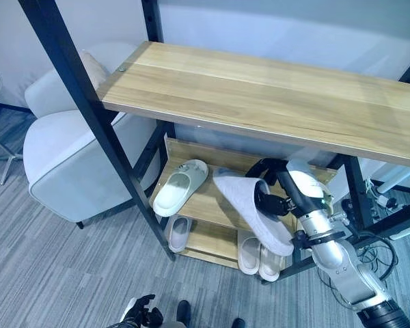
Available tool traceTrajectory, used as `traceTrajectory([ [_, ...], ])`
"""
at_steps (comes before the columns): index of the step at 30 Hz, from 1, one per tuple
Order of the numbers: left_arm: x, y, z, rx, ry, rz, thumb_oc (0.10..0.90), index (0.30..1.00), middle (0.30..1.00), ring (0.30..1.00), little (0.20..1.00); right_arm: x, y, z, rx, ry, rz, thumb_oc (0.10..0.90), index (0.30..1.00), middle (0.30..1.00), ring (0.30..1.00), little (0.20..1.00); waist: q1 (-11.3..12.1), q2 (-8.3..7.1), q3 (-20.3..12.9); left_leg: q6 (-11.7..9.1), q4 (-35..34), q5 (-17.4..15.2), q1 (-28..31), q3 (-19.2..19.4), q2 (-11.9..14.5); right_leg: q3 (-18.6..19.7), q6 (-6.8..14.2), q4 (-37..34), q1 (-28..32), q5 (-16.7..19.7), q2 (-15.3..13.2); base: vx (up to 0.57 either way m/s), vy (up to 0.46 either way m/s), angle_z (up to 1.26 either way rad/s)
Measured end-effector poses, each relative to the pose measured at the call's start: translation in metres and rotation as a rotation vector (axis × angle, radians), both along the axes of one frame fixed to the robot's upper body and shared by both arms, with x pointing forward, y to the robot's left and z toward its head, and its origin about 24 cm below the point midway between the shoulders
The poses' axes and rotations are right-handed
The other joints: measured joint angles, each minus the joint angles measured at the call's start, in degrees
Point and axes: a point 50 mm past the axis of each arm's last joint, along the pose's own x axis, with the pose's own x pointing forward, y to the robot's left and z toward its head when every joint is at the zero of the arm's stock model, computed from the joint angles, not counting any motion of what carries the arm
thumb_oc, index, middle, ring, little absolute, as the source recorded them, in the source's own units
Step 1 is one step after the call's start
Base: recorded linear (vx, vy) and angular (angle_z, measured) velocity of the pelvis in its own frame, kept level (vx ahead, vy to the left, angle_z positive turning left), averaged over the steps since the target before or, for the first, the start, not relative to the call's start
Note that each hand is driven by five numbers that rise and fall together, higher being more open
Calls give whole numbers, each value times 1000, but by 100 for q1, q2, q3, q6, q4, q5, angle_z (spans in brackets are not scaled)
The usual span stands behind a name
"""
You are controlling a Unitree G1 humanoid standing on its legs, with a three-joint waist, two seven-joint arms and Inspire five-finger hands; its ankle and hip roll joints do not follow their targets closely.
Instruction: Arrange the slippers neatly on the shoe rack.
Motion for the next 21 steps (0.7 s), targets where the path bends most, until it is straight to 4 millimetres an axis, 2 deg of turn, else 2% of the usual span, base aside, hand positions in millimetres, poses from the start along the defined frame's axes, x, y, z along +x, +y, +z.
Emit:
traceTrajectory([
  [5, 0, 0, 0, 5, 3, -15, 800, 900, 900, 900, 900, -11, 19, -23, 86, 210, 145, 400, 300, 300, 300, 300, 4, 5, -20, 0, 0, 1, 46, 24, 6, 29, -11, 0, 35, 9, 5, -23, -10, -1],
  [9, -2, -1, -1, 8, 9, -25, 800, 900, 900, 900, 900, -24, 26, -41, 157, 351, 211, 400, 300, 300, 300, 300, 19, -8, -82, 0, 0, 1, 77, 16, -3, 2, -11, 0, 81, 9, -2, -19, -5, 3],
  [14, -3, 4, 0, 23, 13, -35, 800, 900, 900, 900, 900, -28, 28, -50, 180, 420, 236, 400, 300, 300, 300, 300, 13, -16, -95, -1, -2, -1, 160, -28, -8, -24, -11, 4, 179, 8, -4, -42, -9, 3],
  [18, -4, 4, 0, 20, 13, -27, 800, 900, 900, 900, 900, -32, 28, -76, 140, 529, 238, 400, 300, 300, 300, 300, 56, -31, -123, 3, 0, 6, 130, -94, -8, -54, -10, 56, 154, 6, -4, -282, -37, 6],
  [19, -1, 2, 1, 1, -6, -1, 800, 900, 900, 900, 900, -29, 30, -85, 113, 546, 234, 400, 300, 300, 300, 300, 87, 18, -36, 54, 154, 76, -94, -107, 19, -58, 2, 336, -147, -87, -11, -523, -69, 3],
  [20, 7, 2, 3, -7, -32, 8, 800, 900, 900, 900, 900, -25, 30, -86, 89, 547, 233, 400, 300, 300, 300, 300, 74, -15, 47, 12, 267, 15, -227, -114, 38, -57, -12, 490, -288, -172, -26, -581, -97, 21],
  [21, 52, 2, 21, -22, -178, 10, 800, 900, 900, 900, 900, -1, 26, -81, 12, 495, 201, 400, 300, 300, 300, 300, 195, 47, 606, -72, 1325, -23, -1237, -183, 105, -207, -231, 1346, -1148, -321, -130, -460, -81, 34],
])
